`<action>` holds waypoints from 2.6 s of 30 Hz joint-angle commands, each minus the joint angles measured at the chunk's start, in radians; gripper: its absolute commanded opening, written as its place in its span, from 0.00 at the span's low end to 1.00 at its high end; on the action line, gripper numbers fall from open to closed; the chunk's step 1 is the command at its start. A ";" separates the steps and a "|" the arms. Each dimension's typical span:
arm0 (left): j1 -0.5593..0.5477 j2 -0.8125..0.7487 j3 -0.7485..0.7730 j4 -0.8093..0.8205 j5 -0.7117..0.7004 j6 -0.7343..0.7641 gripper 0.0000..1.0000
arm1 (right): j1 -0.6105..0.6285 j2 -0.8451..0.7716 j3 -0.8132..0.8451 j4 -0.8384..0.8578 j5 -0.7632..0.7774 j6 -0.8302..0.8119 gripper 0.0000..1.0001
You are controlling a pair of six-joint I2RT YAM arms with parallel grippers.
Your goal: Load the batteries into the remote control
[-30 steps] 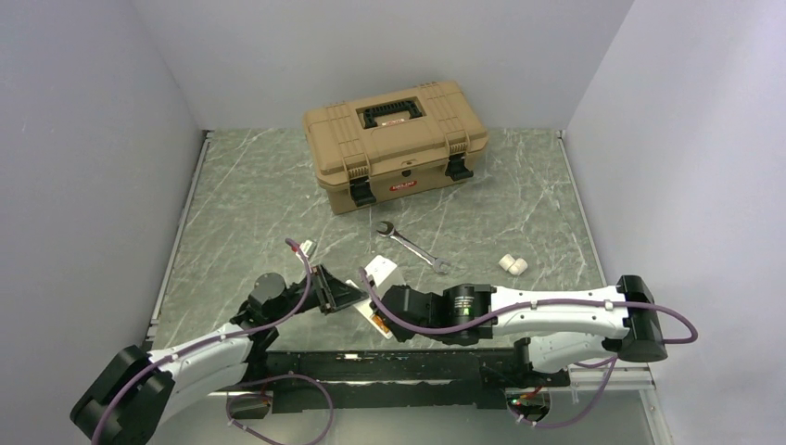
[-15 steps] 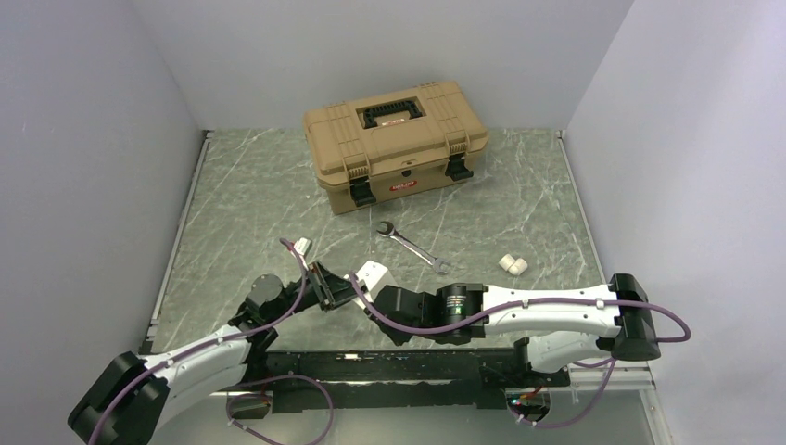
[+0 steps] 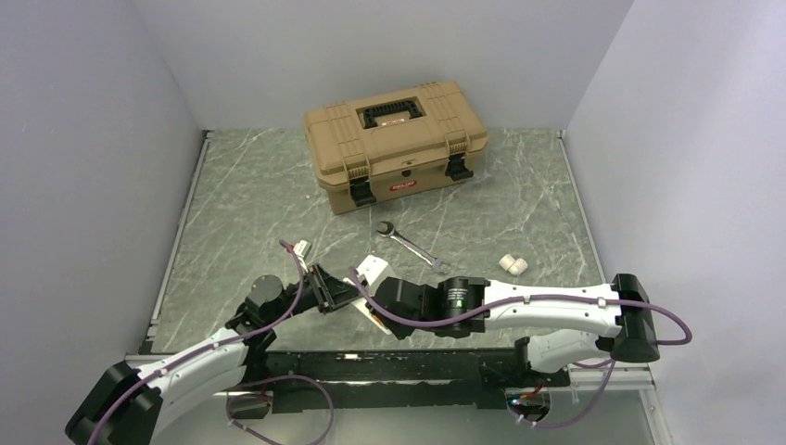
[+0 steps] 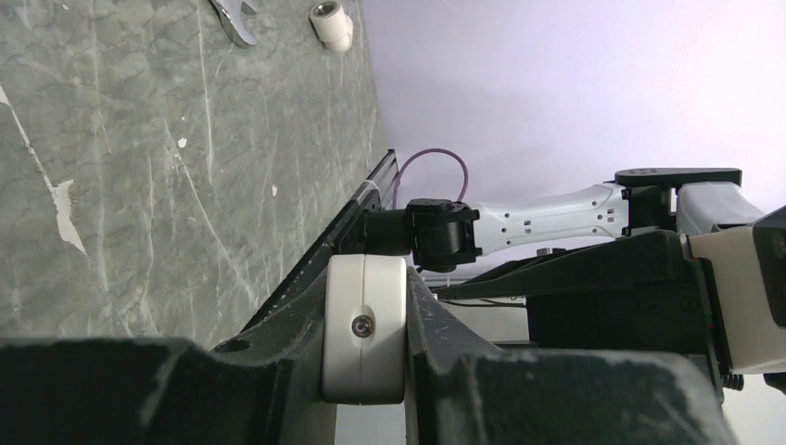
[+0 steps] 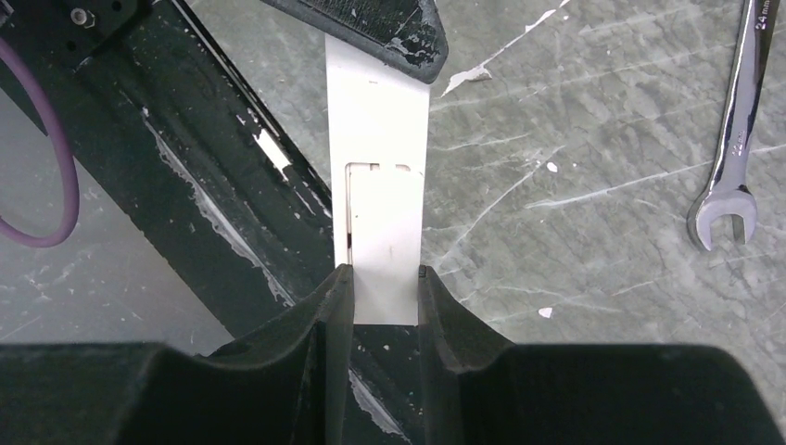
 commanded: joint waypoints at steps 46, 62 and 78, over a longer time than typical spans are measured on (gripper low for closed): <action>-0.005 -0.039 -0.035 -0.019 -0.001 0.032 0.01 | -0.043 0.103 0.085 -0.055 -0.097 -0.023 0.32; -0.005 -0.064 -0.035 -0.056 -0.013 0.043 0.01 | -0.054 0.143 0.111 -0.067 -0.103 -0.020 0.37; -0.006 -0.048 -0.041 -0.033 -0.009 0.036 0.01 | -0.056 0.138 0.110 -0.061 -0.106 -0.017 0.52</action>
